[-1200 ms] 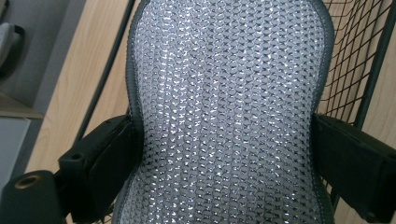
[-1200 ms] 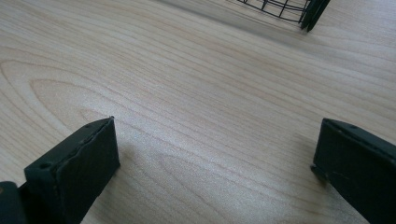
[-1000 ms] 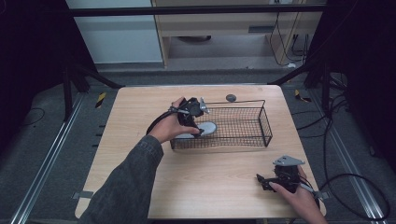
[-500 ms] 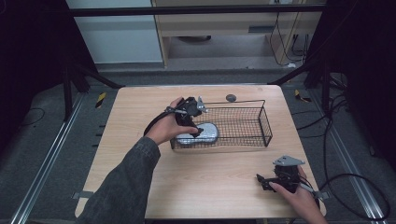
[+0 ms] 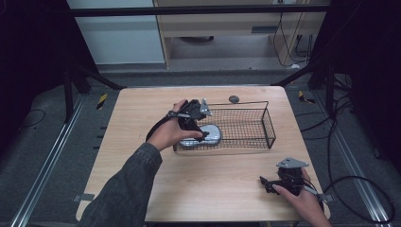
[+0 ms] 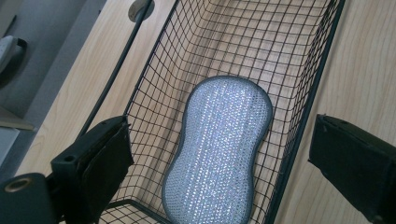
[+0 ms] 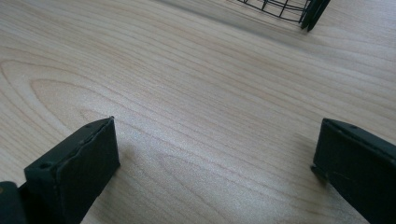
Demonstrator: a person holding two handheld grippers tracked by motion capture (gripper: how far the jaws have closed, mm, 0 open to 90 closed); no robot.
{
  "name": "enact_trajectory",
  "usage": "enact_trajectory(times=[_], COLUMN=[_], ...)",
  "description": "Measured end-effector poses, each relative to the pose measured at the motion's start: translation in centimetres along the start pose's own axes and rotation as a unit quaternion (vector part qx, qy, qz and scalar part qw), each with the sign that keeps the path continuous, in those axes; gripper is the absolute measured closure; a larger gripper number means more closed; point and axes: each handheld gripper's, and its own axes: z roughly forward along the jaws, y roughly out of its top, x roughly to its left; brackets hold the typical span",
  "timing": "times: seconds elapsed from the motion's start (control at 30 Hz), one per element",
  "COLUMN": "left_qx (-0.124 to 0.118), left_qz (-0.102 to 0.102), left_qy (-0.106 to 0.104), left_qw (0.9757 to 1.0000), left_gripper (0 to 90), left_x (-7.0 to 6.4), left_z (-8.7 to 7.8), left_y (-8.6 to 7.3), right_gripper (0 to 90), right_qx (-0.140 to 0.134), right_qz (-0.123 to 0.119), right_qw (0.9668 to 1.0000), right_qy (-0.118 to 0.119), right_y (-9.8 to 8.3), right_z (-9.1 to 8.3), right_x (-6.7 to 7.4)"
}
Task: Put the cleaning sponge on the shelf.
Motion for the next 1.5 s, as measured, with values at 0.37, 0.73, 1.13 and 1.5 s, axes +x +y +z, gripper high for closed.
enact_trajectory(times=[0.37, 0.73, 1.13, 1.5], left_qx=[-0.007, -0.023, -0.042, -0.063], left_qz=[-0.005, -0.018, -0.026, -0.049], left_qy=[-0.001, -0.005, 0.007, 0.007], left_qw=[1.0, 0.9996, 0.9987, 0.9968], left_gripper=[4.5, 4.2, 3.4, 3.3], left_x=[-0.9, -2.4, -4.6, -5.7], left_z=[-0.2, -0.2, -0.8, -1.8], left_y=[0.1, 0.0, -0.6, -2.0], right_gripper=[0.3, 0.3, 0.3, 0.3], right_qx=[0.0, 0.0, 0.0, 0.001], right_qz=[0.001, 0.001, 0.001, 0.001], right_qw=[1.0, 1.0, 1.0, 1.0], right_qy=[0.001, 0.0, 0.0, -0.001], right_y=[0.0, 0.0, 0.0, 0.0], right_z=[0.0, 0.0, 0.0, 0.0], right_x=[0.0, 0.0, 0.0, 0.0])
